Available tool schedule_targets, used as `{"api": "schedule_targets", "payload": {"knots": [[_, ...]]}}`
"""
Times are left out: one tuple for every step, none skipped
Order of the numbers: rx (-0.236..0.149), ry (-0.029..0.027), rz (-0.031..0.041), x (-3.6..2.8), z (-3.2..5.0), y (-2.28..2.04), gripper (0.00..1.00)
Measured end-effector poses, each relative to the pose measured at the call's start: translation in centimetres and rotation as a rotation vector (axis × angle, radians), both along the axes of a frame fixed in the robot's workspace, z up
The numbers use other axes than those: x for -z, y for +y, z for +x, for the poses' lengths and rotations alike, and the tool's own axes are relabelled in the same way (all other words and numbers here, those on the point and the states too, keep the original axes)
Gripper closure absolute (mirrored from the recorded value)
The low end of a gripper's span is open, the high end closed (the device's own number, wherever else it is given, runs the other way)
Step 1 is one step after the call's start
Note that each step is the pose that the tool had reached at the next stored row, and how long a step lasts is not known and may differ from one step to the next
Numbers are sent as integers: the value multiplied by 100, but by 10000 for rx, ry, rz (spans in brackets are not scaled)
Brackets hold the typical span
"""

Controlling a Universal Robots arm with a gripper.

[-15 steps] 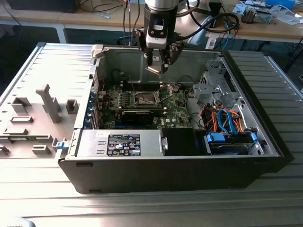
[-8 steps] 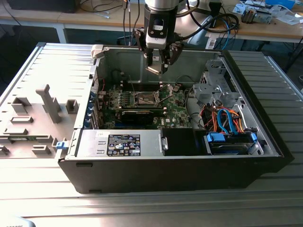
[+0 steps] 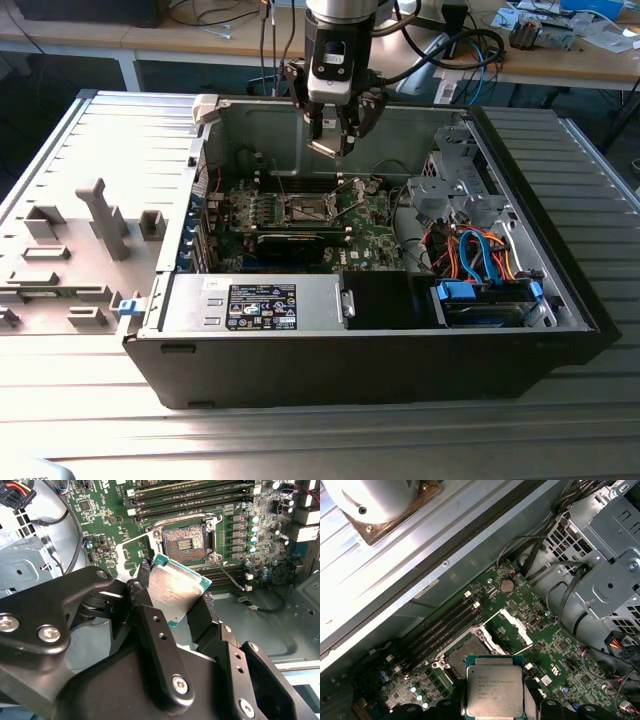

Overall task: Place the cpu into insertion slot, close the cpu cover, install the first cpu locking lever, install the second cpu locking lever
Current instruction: 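Place the cpu into insertion slot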

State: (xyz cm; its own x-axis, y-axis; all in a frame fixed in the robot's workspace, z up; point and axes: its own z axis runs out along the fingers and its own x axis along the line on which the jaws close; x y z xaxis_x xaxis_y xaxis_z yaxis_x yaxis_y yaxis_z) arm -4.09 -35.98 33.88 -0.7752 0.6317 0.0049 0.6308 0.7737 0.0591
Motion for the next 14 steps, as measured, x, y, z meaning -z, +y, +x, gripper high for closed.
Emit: {"api": "schedule_targets", "payload": {"knots": [[4,0,0,0,0,0,46],[35,0,0,5,0,0,46],[38,0,0,7,0,0,46],[42,0,0,8,0,0,46],[46,0,0,8,0,0,46],[54,0,0,8,0,0,46],[61,0,0,8,0,0,46],[68,0,0,9,0,0,46],[74,0,0,9,0,0,46],[80,0,-1,9,0,0,46],[85,0,0,9,0,0,46],[128,0,-3,21,0,0,46],[143,0,-3,29,0,0,46],[143,0,-3,29,1,0,46]]}}
